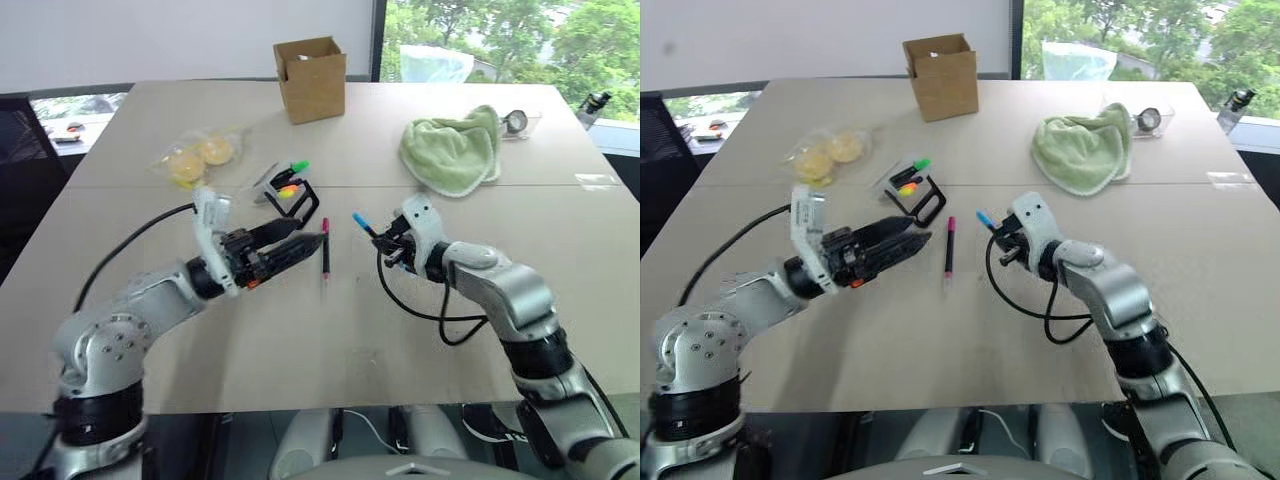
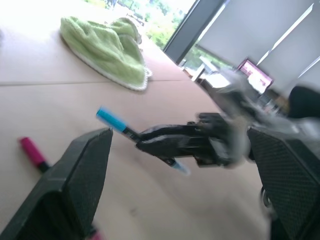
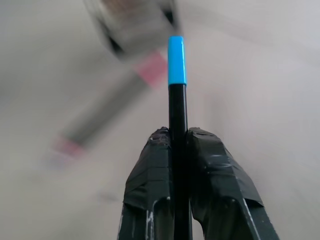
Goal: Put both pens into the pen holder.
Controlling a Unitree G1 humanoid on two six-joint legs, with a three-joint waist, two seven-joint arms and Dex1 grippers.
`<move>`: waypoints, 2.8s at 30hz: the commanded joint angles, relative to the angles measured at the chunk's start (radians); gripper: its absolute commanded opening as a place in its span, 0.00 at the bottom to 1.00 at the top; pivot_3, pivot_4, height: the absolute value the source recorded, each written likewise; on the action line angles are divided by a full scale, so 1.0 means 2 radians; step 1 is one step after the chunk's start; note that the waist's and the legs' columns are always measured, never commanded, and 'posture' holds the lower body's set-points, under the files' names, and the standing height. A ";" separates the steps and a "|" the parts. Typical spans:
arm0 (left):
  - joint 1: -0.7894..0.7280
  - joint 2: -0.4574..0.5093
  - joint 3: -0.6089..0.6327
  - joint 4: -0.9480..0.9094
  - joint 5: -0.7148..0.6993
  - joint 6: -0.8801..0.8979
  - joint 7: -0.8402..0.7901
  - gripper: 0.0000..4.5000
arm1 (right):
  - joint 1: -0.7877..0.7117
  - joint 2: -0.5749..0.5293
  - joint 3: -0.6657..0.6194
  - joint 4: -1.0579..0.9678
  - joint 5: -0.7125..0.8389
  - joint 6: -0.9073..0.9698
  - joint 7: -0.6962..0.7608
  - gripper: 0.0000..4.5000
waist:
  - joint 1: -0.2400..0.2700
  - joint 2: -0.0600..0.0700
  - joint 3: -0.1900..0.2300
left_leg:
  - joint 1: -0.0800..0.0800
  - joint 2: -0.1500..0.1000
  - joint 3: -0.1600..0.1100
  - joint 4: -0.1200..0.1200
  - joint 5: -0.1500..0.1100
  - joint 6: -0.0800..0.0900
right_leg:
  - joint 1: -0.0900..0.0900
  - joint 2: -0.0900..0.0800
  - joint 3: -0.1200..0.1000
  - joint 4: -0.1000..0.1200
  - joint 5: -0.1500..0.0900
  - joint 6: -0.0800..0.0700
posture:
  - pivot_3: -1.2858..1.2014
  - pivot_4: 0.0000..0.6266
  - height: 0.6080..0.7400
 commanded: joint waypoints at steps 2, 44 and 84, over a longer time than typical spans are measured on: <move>-0.044 -0.030 0.000 0.022 -0.085 0.001 0.101 0.94 | -0.006 0.007 -0.020 -0.073 0.061 0.003 0.021 0.00 | -0.001 0.000 0.000 | 0.002 -0.002 -0.004 0.000 0.000 0.000 | 0.000 0.001 0.002 0.000 0.000 0.000 | 0.52 0.24 1.00; -0.224 0.163 -0.298 -0.046 0.606 -0.271 -0.020 0.00 | 0.118 -0.270 -0.154 -0.145 0.090 -0.142 0.140 1.00 | 0.016 -0.001 0.000 | 0.001 -0.003 -0.004 -0.002 0.001 -0.002 | 0.000 0.001 0.003 -0.001 0.000 0.000 | 0.52 0.24 1.00; -0.281 -0.060 -0.108 0.023 0.360 0.297 -0.012 0.87 | 0.139 -0.275 -0.186 -0.172 0.105 -0.156 0.106 1.00 | 0.016 -0.001 0.001 | 0.000 -0.003 -0.006 0.004 0.001 -0.001 | 0.001 0.001 0.000 0.001 0.000 0.001 | 0.52 0.24 1.00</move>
